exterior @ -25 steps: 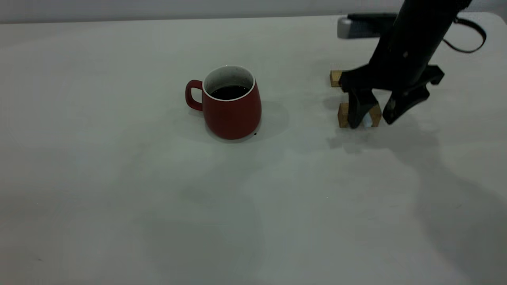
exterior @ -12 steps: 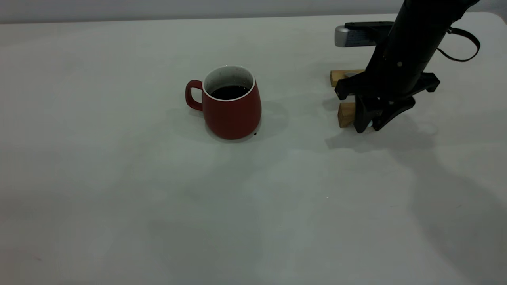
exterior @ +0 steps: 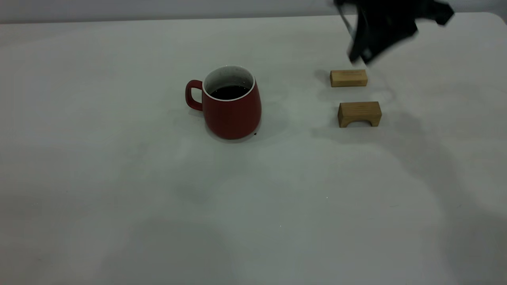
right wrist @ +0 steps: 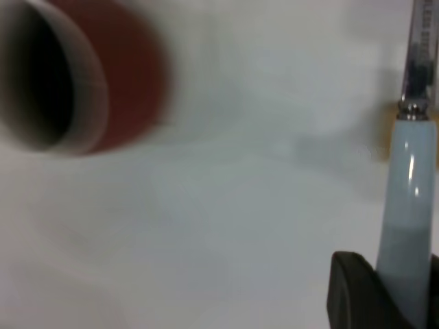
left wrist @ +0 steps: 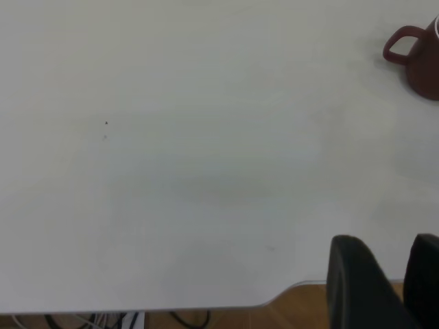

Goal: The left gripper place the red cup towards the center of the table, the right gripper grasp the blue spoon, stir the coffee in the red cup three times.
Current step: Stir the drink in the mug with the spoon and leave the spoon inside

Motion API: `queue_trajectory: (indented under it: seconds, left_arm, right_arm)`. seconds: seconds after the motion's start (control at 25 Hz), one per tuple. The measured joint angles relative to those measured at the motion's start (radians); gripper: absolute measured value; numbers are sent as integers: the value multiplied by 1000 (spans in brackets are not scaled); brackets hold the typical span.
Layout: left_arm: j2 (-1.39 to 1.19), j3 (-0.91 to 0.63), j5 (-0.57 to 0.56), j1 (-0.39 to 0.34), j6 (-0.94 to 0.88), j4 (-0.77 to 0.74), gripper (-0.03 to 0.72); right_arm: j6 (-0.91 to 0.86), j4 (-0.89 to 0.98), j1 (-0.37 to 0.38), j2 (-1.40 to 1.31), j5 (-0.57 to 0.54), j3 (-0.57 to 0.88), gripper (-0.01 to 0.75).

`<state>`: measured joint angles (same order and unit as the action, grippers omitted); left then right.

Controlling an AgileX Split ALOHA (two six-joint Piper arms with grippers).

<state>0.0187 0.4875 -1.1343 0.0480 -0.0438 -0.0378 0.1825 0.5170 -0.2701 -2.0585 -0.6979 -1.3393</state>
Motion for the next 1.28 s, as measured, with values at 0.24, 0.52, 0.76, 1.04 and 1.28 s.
queue_trajectory:
  seconds: [0.24,0.52,0.76,1.04,1.28]
  left_arm:
    - [0,0,0,0,0,0,241]
    - [0,0,0,0,0,1,241]
    - [0,0,0,0,0,1,241]
    - [0,0,0,0,0,1,241]
    - [0,0,0,0,0,1,241]
  right_arm:
    - [-169,596,-24,47,-112,0,147]
    - [-547,1107,-109,1,-106,1,147]
    - [-818,1239,-178,-19,-106,1,147]
    - [-933,1241,-179,-130,-114,-11,147]
    - [-938,1243,-179,-246,-124,-122,147]
